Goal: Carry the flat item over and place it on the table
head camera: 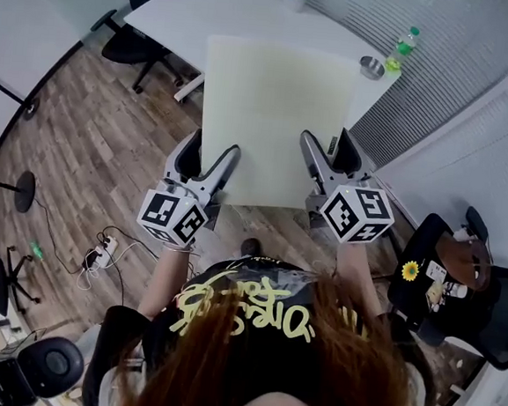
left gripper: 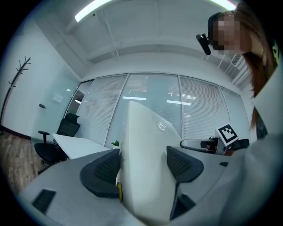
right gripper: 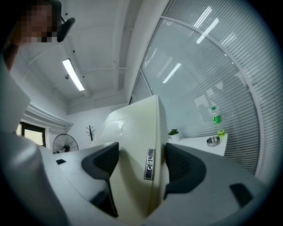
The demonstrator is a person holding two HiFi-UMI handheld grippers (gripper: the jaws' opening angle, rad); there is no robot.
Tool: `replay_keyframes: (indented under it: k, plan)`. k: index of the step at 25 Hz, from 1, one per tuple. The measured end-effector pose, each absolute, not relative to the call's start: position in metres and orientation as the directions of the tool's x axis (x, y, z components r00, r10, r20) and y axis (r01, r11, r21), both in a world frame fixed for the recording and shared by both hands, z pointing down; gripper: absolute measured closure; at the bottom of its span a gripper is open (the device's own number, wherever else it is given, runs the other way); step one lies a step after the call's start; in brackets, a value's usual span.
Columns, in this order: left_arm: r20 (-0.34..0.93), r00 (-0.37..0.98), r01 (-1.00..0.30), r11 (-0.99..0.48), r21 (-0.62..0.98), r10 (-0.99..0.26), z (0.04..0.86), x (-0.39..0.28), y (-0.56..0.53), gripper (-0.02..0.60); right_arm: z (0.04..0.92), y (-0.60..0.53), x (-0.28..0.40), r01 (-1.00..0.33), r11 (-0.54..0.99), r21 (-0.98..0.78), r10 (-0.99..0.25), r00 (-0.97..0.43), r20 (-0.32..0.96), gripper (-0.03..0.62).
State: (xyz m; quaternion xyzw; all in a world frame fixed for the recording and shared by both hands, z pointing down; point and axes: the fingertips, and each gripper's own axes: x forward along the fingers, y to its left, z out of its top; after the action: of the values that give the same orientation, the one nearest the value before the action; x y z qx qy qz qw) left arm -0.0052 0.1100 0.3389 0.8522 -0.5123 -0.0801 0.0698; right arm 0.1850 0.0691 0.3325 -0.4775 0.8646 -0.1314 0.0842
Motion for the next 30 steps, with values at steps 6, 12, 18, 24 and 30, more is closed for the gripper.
replay_keyframes:
  k: [6,12,18,24,30]
  plan:
    - [-0.064,0.479,-0.855,-0.482,0.194,-0.876,0.341,-0.019,0.083,0.252,0.336,0.045,0.172,-0.814,0.491,-0.310,-0.859,-0.511,-0.020,0.272]
    - [-0.063,0.463,-0.861,-0.465,0.206,-0.884,0.344,-0.018,0.073,0.252,0.337,0.032,0.173,-0.806,0.506,-0.307,-0.848,-0.530,-0.006,0.272]
    - [-0.063,0.429,-0.878,-0.433,0.207,-0.901,0.339,-0.025,0.072,0.251,0.332,0.025,0.164,-0.786,0.539,-0.303,-0.825,-0.565,-0.001,0.272]
    - [-0.062,0.411,-0.886,-0.414,0.207,-0.910,0.339,-0.036,0.070,0.250,0.333,0.018,0.151,-0.772,0.558,-0.304,-0.808,-0.589,0.010,0.272]
    - [-0.053,0.407,-0.887,-0.409,0.214,-0.912,0.340,-0.061,0.066,0.251,0.335,0.013,0.125,-0.768,0.560,-0.310,-0.805,-0.593,0.016,0.272]
